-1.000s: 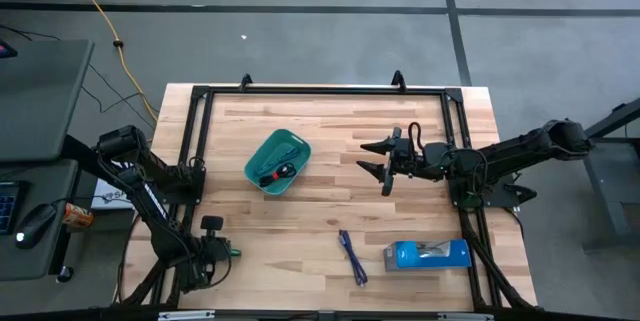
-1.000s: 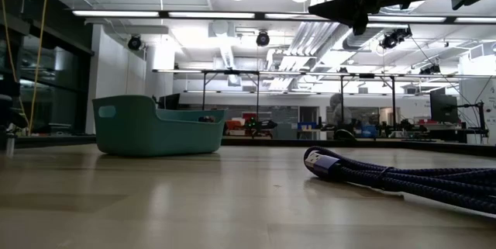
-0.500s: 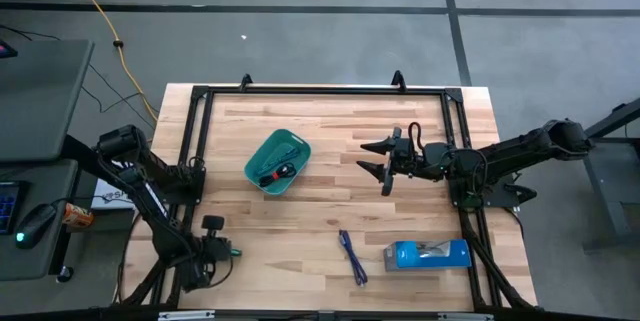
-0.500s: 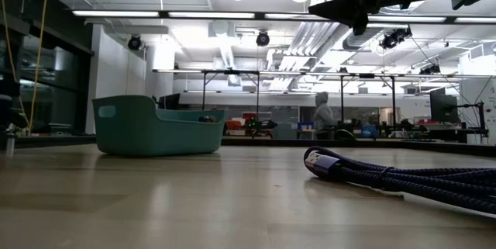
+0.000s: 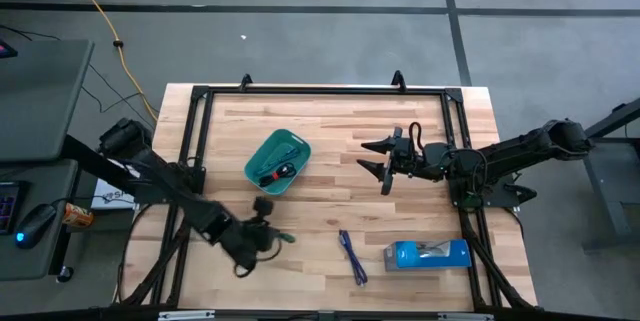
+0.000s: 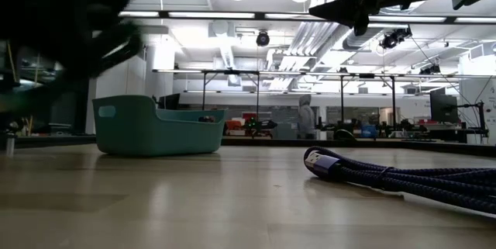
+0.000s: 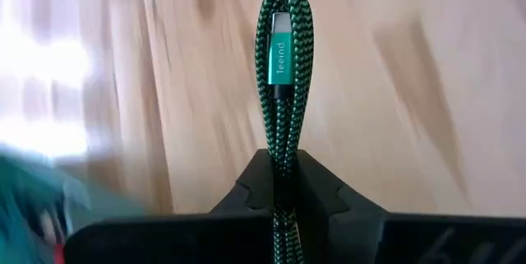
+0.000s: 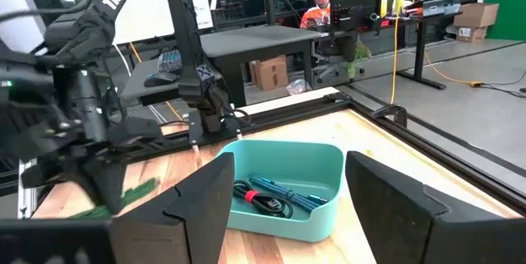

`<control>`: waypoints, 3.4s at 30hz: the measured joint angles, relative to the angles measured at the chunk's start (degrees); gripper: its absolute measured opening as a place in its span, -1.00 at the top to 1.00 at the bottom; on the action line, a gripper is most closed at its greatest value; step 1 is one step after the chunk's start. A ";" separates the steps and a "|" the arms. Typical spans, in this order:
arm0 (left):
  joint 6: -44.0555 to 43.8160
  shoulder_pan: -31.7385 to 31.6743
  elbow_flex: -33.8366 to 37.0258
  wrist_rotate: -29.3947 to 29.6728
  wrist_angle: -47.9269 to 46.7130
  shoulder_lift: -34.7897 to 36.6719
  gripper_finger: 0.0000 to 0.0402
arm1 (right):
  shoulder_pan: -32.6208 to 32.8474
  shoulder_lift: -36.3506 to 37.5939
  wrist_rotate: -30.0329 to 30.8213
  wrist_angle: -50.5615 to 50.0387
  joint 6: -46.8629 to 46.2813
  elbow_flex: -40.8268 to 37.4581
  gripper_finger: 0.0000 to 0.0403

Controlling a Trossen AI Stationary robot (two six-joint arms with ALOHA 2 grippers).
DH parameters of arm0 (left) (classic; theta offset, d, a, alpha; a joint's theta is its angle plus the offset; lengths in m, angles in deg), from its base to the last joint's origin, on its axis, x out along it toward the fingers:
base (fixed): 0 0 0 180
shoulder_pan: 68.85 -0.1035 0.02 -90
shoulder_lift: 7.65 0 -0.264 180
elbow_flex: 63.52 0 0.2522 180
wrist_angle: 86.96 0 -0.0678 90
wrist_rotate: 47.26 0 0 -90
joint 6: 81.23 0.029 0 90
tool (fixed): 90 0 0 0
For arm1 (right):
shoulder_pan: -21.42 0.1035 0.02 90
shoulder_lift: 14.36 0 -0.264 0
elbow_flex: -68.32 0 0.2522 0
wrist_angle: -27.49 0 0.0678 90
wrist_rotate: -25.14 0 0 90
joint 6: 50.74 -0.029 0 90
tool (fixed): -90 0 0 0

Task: Pick and place USB-C Cables
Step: Put the green charger cable into the bin

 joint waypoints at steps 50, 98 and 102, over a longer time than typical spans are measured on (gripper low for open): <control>16.90 -35.06 31.12 -23.79 94.44 5.64 1.00 | 0.00 0.00 -1.77 0.25 -0.42 0.00 -0.13; -8.48 -34.25 10.47 12.74 16.95 7.74 1.00 | 0.01 0.00 -1.70 -0.17 -0.58 0.00 -0.13; -13.59 -36.19 10.47 9.24 13.55 7.74 1.00 | 0.01 0.00 -1.70 -0.17 -0.51 -0.02 -0.13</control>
